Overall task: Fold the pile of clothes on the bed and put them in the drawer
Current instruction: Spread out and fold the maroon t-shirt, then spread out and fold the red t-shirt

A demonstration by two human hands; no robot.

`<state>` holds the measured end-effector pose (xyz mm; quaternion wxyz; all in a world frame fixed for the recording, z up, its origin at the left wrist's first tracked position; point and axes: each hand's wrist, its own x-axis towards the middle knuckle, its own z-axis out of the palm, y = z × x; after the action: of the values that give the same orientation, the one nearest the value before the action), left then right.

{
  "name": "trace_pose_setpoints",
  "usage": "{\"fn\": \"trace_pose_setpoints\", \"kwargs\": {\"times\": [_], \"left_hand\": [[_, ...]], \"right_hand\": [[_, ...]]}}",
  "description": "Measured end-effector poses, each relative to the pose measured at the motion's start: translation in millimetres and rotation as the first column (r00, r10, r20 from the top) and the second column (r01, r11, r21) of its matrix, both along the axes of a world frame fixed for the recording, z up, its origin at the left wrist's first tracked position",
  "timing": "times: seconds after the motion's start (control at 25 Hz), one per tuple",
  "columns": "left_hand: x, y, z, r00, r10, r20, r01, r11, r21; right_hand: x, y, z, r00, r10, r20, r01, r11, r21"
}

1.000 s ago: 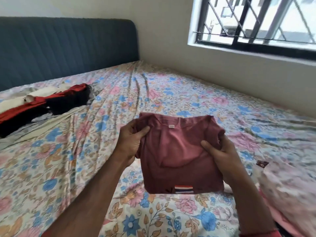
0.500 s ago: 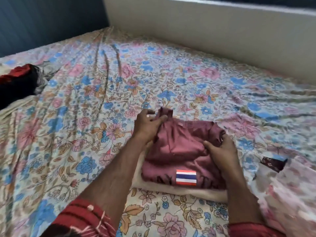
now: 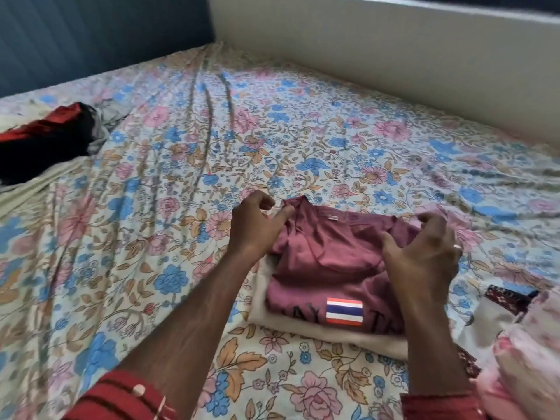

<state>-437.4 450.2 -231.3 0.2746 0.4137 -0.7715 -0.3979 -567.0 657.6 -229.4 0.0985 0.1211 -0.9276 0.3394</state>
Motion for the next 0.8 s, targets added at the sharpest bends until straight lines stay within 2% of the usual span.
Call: {"fn": "trace_pose_setpoints", "kwargs": {"times": [0.04,0.12,0.2,0.32,0.4,0.6,0.8], "left_hand": [[8,-3,6,1.0,0.003,-0.014,-0.003,1.0,-0.005],[29,-9,19,0.998,0.021,-0.055,-0.019,0.999,0.034],[56,-15,32,0.994,0.058,-0.087,-0.051,0.995,0.085],[111,-29,45,0.987,0.137,-0.084,-0.128,0.986,0.105],[164,-47,51,0.973,0.217,-0.079,-0.21,0.974,0.084],[297,-97,66,0.893,0.446,-0.062,-0.444,0.895,0.036],[404,-141,75,0.795,0.601,-0.08,-0.598,0.799,0.061]], "right_hand": [[6,-6,8,0.998,0.024,-0.054,-0.026,0.999,-0.038],[24,-30,19,0.981,0.177,-0.085,-0.186,0.977,-0.109],[53,-67,26,0.924,0.381,-0.031,-0.382,0.912,-0.151],[104,-126,28,0.816,0.578,0.032,-0.567,0.809,-0.156],[145,-166,32,0.737,0.674,0.05,-0.664,0.735,-0.138],[252,-254,51,0.476,0.879,0.026,-0.877,0.476,-0.067],[344,-325,58,0.283,0.959,-0.029,-0.953,0.285,0.099]]}}
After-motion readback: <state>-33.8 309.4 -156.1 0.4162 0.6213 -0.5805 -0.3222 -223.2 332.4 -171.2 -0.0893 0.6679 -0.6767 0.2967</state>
